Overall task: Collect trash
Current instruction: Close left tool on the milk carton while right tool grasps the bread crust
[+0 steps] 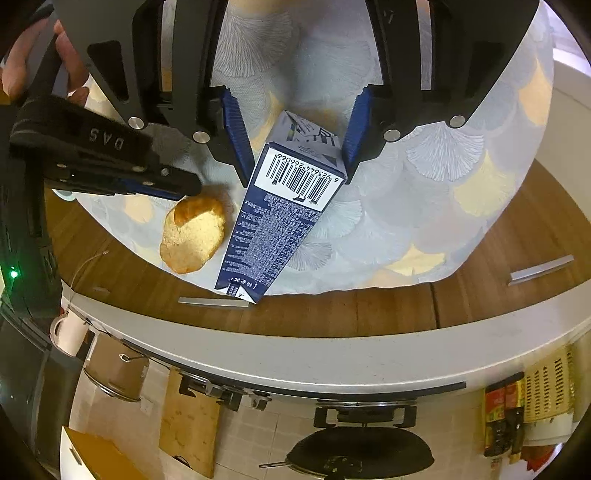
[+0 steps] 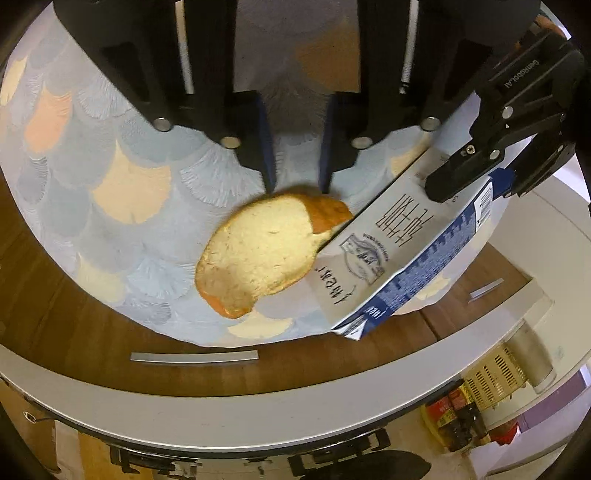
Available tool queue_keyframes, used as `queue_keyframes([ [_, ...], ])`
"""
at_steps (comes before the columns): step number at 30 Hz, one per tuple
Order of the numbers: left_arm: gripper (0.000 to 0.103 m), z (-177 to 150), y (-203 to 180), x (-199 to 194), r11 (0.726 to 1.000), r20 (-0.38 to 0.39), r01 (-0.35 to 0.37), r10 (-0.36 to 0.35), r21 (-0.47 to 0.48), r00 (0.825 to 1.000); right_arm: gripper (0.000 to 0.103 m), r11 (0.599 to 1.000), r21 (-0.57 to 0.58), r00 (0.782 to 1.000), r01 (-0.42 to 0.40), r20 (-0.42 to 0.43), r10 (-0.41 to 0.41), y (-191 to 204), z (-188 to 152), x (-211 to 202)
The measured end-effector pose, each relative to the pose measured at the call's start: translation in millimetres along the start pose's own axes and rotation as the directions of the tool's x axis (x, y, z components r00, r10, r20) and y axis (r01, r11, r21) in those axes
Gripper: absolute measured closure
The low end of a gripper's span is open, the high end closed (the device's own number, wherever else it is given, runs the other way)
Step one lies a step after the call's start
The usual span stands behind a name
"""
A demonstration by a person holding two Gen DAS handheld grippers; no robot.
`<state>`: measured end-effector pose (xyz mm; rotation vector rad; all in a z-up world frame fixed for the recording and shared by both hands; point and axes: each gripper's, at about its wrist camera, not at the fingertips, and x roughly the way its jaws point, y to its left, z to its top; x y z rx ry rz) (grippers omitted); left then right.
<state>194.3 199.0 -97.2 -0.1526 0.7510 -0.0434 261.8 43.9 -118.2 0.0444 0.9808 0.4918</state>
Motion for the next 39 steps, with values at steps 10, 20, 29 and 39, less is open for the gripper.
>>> queue_keyframes([
  [10,0.061,-5.2,1.5,-14.7,0.999,0.023,-0.023,0.024,-0.045,0.999,0.102,0.998,0.061,0.998,0.018,0.052,-0.021,-30.9,-4.5,-24.8],
  [20,0.061,-18.3,2.0,-18.1,0.996,0.037,-0.034,0.037,-0.080,0.999,0.069,1.000,0.022,0.998,0.004,0.065,-0.006,-35.3,14.7,-32.0],
  [29,0.061,-19.9,0.5,-16.9,0.996,0.043,-0.047,0.051,-0.071,0.998,0.056,0.997,-0.035,0.997,0.072,0.028,-0.071,-26.1,44.9,13.5],
  [39,0.061,-20.1,-1.1,-18.4,0.995,0.046,-0.069,0.072,-0.068,0.996,0.099,0.996,-0.084,0.997,0.041,0.063,-0.036,-9.9,38.2,11.2],
])
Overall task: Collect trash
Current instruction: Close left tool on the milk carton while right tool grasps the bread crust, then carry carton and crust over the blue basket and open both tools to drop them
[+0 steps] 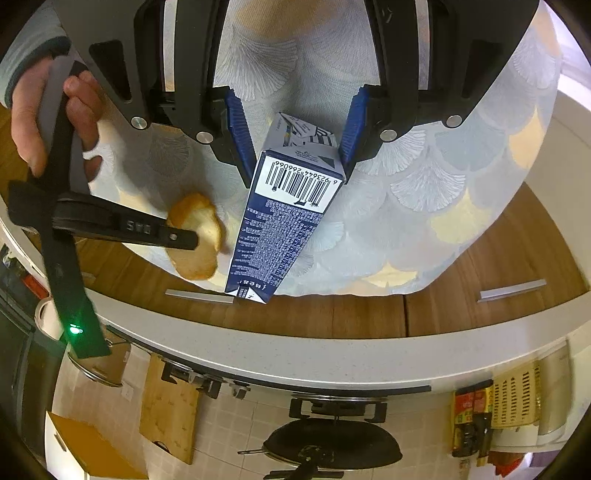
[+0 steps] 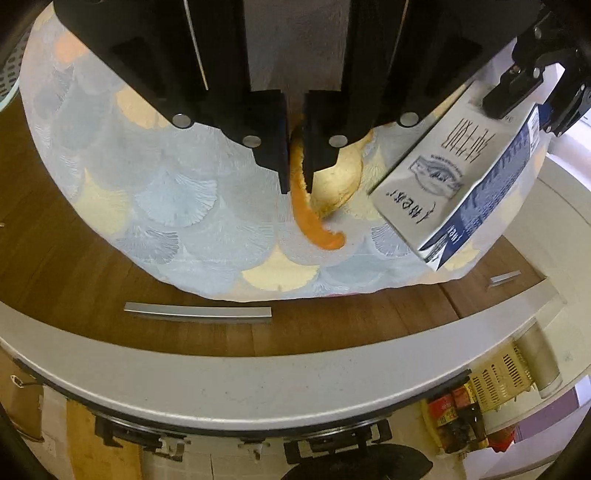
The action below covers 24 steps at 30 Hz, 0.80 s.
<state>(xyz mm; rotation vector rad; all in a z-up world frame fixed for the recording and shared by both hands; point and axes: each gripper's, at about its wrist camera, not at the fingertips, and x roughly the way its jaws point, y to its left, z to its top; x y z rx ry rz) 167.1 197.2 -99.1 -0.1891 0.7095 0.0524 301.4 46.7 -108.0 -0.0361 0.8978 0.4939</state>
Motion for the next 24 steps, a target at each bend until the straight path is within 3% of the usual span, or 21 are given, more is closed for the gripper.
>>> queue_keyframes([
  [4,0.062,-0.5,4.9,-4.4,0.997,0.010,0.064,-0.064,-0.048,0.998,0.100,0.999,0.046,0.999,-0.012,0.040,0.011,-13.1,-7.0,-25.2],
  [9,0.063,-3.4,-14.3,-17.5,0.996,0.031,0.090,-0.089,-0.010,0.996,0.100,0.994,0.107,0.996,-0.028,0.082,0.020,-39.5,-19.1,-63.4],
  [15,0.064,-13.2,-53.4,-32.0,0.988,0.039,0.150,-0.151,0.029,0.988,0.100,0.979,0.201,0.993,0.015,0.113,-0.038,-90.6,-54.6,-113.5],
  [24,0.065,-22.7,-123.6,-53.2,0.956,0.059,0.277,-0.283,0.094,0.957,0.100,0.950,0.300,0.978,0.087,0.156,-0.139,-157.3,-102.1,-182.8],
])
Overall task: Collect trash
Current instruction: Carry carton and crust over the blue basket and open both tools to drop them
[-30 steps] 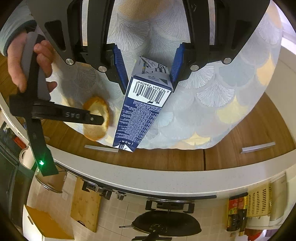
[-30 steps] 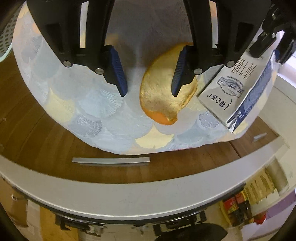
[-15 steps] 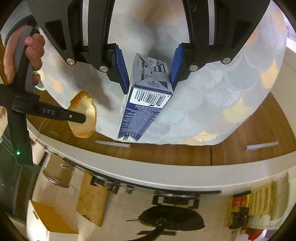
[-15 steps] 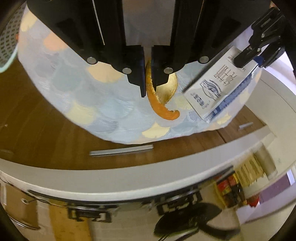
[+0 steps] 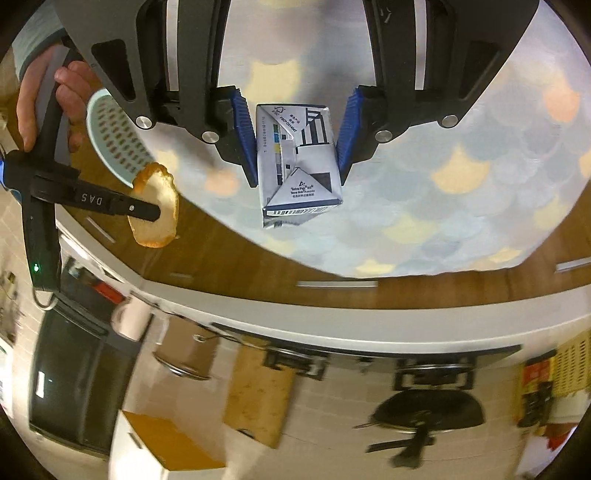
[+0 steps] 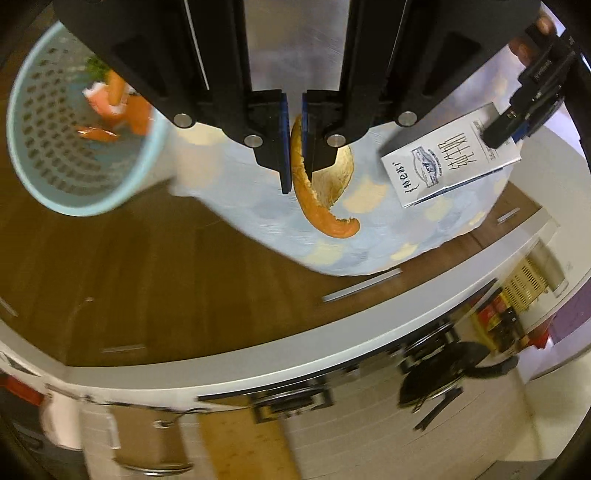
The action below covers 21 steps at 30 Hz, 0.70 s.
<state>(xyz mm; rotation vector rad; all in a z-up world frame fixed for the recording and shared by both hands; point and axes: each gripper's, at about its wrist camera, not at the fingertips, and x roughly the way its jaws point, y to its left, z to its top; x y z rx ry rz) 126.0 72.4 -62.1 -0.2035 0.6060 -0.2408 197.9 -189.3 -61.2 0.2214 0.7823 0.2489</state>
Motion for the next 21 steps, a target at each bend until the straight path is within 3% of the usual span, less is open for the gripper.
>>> queue_keyframes([
  [8,0.065,2.8,-58.7,11.9,0.993,-0.008,0.098,-0.098,0.069,0.995,0.100,0.993,0.089,0.995,0.074,0.058,-0.079,-65.6,-7.5,-49.6],
  [12,0.065,5.5,-89.1,19.8,0.984,-0.016,0.140,-0.139,0.112,0.990,0.099,0.986,0.162,0.997,0.045,0.062,-0.056,-96.3,-10.2,-64.2],
  [21,0.065,10.0,-155.9,49.4,0.957,-0.050,0.227,-0.221,0.183,0.974,0.100,0.969,0.217,0.988,0.120,0.070,-0.138,-148.9,-17.5,-86.2],
])
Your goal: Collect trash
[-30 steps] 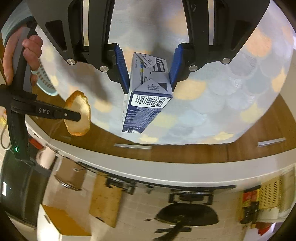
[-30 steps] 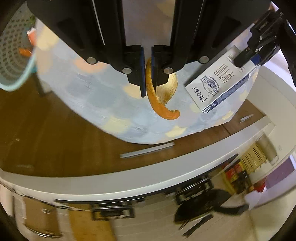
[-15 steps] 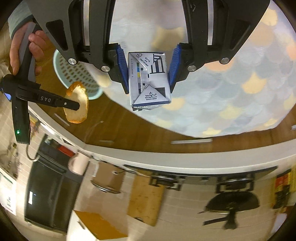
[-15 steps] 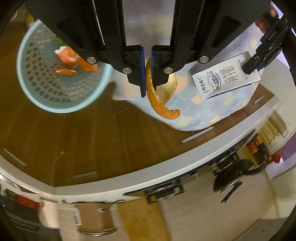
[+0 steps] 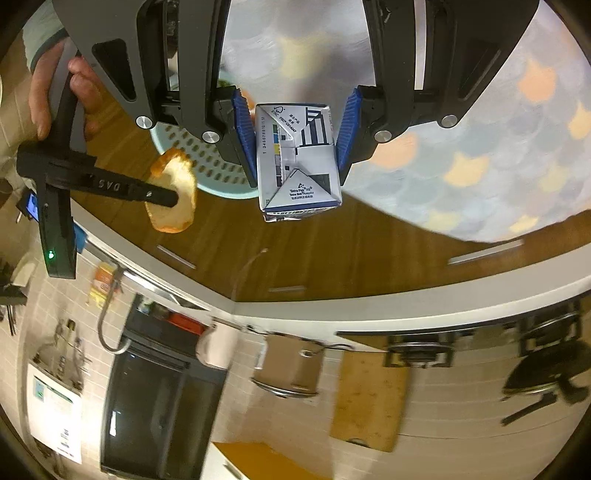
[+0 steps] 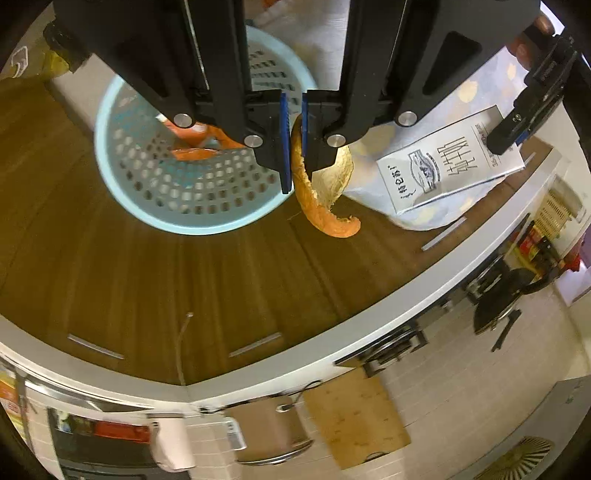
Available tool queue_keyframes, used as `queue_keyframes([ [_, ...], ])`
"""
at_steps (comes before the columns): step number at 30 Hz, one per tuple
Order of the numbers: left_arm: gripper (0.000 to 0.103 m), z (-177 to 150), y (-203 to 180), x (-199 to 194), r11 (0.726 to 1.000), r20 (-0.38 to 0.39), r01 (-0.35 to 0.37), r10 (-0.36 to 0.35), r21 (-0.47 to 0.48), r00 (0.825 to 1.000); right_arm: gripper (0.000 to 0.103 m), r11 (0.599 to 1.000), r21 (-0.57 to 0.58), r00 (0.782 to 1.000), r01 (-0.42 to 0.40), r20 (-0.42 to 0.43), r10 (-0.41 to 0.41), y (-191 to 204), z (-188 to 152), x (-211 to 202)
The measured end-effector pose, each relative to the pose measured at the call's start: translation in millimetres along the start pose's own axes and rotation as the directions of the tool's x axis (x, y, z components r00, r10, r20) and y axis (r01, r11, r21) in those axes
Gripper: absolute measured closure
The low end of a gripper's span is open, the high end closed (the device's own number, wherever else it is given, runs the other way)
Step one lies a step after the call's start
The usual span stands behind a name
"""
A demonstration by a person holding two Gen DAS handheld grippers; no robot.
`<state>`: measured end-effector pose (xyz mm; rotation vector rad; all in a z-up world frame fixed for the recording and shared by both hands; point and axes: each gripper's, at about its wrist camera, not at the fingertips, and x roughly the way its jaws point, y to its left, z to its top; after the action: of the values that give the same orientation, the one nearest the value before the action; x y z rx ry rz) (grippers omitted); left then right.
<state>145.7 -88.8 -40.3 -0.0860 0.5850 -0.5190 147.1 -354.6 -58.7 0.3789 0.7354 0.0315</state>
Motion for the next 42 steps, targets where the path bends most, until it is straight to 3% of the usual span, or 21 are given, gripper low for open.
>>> queue_keyframes([
  [6,0.065,0.7,-33.1,37.6,0.998,-0.044,0.048,-0.046,0.045,0.998,0.099,0.992,-0.014,0.992,0.121,-0.039,-0.122,-27.8,-4.0,13.6],
  [12,0.065,-6.3,-47.5,84.6,0.996,-0.124,0.085,-0.081,0.024,0.989,0.099,0.990,0.006,0.986,0.143,-0.093,-0.142,-50.6,-10.6,31.1],
  [16,0.064,-9.4,-48.1,108.8,0.998,-0.175,0.067,-0.067,-0.006,0.982,0.097,0.987,0.020,0.975,0.162,-0.157,-0.157,-62.6,-12.1,46.5],
  [18,0.054,-12.4,-45.9,120.5,0.996,-0.218,0.085,-0.090,-0.032,0.972,0.089,0.985,0.016,0.964,0.173,-0.209,-0.166,-68.7,-13.8,60.2],
  [20,0.050,-16.7,-43.2,125.8,0.995,-0.245,0.086,-0.095,-0.048,0.965,0.068,0.986,0.026,0.959,0.164,-0.238,-0.153,-72.5,-17.8,66.7],
  [21,0.048,-18.9,-43.1,125.9,0.996,-0.245,0.077,-0.083,-0.034,0.966,0.063,0.987,0.032,0.960,0.159,-0.237,-0.147,-74.6,-19.9,67.3],
  [28,0.045,-23.6,-36.9,119.3,0.998,-0.238,0.057,-0.062,-0.032,0.969,0.061,0.987,0.037,0.968,0.157,-0.203,-0.147,-70.7,-23.5,57.5],
  [33,0.036,-23.4,-31.2,103.8,0.997,-0.201,0.039,-0.053,-0.073,0.978,0.060,0.988,-0.018,0.979,0.156,-0.128,-0.157,-49.8,-22.3,35.9],
  [37,0.036,-20.1,-33.9,81.1,0.999,-0.149,-0.018,0.011,-0.047,0.989,0.059,0.979,-0.091,0.980,0.184,-0.063,-0.190,-22.8,-24.7,16.3],
  [42,0.028,-16.1,-42.0,43.4,0.994,-0.047,-0.105,0.105,-0.002,0.993,0.059,0.958,-0.145,0.968,0.250,0.058,-0.244,1.6,-26.7,-14.3],
])
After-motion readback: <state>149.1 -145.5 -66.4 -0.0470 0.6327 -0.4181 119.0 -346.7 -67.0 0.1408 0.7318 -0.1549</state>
